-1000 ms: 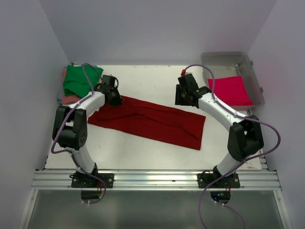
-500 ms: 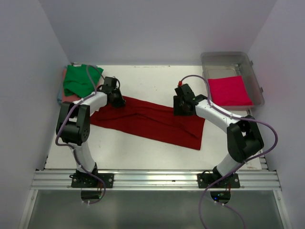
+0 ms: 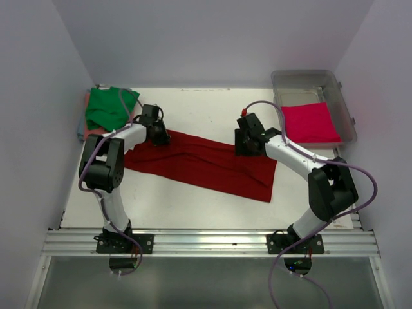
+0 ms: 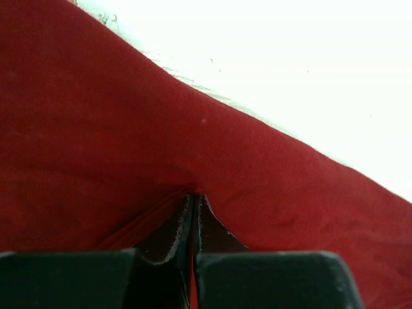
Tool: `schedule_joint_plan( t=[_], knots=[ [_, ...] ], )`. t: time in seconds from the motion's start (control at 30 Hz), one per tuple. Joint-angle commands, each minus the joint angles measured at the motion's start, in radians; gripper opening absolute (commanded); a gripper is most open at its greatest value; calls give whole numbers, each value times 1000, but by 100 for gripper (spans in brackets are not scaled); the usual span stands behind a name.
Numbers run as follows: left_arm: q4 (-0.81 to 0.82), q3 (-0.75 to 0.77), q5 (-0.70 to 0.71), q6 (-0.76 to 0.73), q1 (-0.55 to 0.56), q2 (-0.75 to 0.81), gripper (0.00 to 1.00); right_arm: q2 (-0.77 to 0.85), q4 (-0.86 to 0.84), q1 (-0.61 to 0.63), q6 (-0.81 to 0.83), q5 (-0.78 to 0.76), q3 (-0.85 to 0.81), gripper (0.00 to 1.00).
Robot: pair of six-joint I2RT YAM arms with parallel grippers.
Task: Fold and stack the t-shirts
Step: Fold the tshirt
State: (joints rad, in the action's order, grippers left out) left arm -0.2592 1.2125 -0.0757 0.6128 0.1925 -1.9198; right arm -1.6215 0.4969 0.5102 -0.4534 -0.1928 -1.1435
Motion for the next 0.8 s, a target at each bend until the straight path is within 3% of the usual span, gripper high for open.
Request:
schedule_joint_plan(
  t=[0.0,0.37,0.77],
  knots=[
    [41,16,-4,-24,5,7,0,41,-21,2,-16,-31,7,50],
    [-60,1,66,-28,64,149,0,40,-20,4,-19,-51,10,50],
    [-147,-186,99,1,102,366,0,23,-24,4,-16,-43,2,50]
  ],
)
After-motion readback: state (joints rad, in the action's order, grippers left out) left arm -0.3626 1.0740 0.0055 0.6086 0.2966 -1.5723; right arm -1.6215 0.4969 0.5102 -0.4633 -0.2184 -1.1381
